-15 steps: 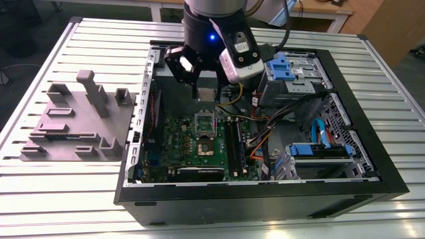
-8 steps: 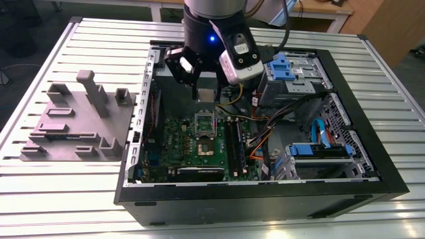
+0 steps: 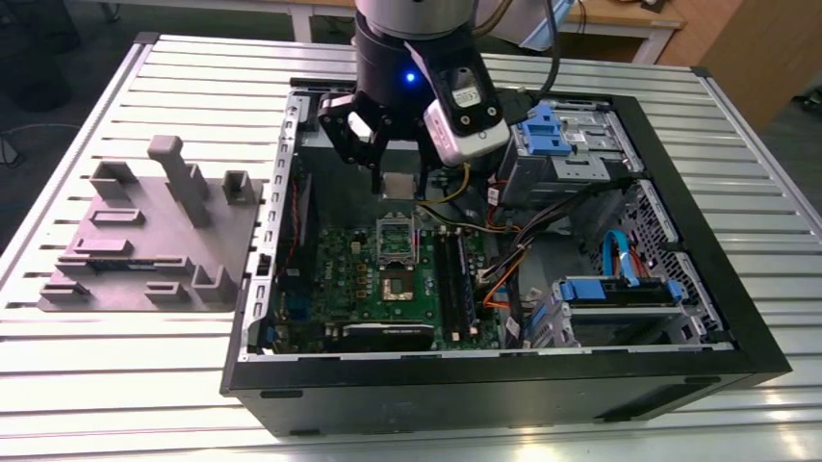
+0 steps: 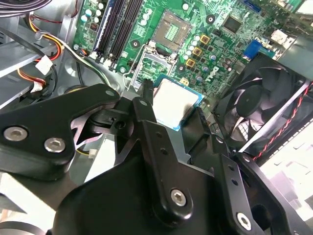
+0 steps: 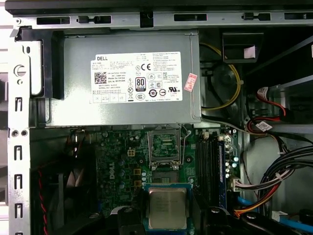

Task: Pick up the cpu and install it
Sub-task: 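Place the cpu into insertion slot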

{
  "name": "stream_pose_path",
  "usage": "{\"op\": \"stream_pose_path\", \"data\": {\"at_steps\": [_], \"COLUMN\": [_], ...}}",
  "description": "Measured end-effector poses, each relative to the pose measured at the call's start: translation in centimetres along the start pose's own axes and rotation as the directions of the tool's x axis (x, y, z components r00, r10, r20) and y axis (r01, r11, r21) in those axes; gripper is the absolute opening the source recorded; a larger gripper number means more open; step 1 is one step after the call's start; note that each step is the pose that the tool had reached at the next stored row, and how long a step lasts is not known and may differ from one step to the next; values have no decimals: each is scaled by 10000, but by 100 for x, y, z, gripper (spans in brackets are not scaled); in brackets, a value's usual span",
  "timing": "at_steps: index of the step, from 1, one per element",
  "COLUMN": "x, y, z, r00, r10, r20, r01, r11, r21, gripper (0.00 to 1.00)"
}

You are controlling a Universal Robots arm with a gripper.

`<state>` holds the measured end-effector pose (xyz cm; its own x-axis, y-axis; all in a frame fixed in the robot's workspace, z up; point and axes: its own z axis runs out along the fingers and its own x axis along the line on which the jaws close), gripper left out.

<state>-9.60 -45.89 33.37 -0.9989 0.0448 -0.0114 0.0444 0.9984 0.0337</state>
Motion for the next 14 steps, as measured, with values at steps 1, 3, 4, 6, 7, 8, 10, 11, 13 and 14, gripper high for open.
{"op": "stream_pose_path", "data": {"at_steps": [1, 3, 4, 6, 7, 8, 10, 11, 13, 14], "x": [0, 0, 0, -1, -2, -2, -4, -4, -4, -4], "y": [0, 0, -2, -17, -36, -66, -114, -121, -128, -134], "z": [0, 1, 6, 24, 41, 59, 93, 113, 147, 165], "r00": [10000, 10000, 10000, 10000, 10000, 10000, 10000, 10000, 9999, 9998], "r10": [0, 0, 0, -2, -1, 0, -18, -57, -156, -174], "r20": [0, 0, 2, -2, -2, -2, -9, -15, -21, -22], "r01": [0, 0, 0, 2, 1, 0, 18, 57, 156, 174], "r11": [10000, 10000, 10000, 10000, 10000, 10000, 10000, 10000, 9999, 9998], "r21": [0, 1, -1, 2, 2, 1, 3, -1, 1, -1], "gripper": [47, 47, 47, 47, 47, 47, 47, 47, 47, 47]}}
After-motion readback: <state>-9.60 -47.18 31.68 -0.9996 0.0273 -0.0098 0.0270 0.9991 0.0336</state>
